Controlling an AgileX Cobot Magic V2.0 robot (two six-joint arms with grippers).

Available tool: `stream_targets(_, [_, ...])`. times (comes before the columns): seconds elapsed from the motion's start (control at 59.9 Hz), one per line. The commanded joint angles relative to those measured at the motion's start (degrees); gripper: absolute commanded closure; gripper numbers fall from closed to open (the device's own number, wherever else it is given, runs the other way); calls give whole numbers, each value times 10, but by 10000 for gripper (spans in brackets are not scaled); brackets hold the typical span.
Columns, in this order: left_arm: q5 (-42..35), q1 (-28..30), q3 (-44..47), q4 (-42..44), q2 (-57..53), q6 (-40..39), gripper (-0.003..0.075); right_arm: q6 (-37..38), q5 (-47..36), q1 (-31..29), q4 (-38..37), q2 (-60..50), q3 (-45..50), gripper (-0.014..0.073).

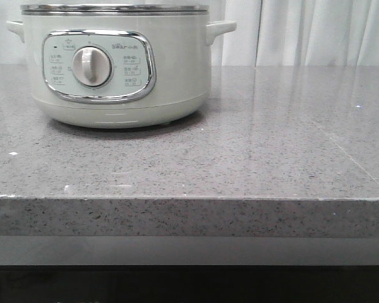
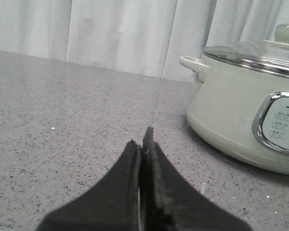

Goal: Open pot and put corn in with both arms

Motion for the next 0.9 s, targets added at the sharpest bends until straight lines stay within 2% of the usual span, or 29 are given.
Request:
stream_targets(0.0, [-46,0,7,-5,-8,0,741,57,-48,-15,-47,-12,-6,661])
stream_targets(0.1, [-46,0,7,-5,-8,0,741,94,-48,-20,-70,-12,-6,661])
stream_targets(0.885, [-46,0,7,-5,-8,0,741,94,-47,-20,-70,-12,-6,661])
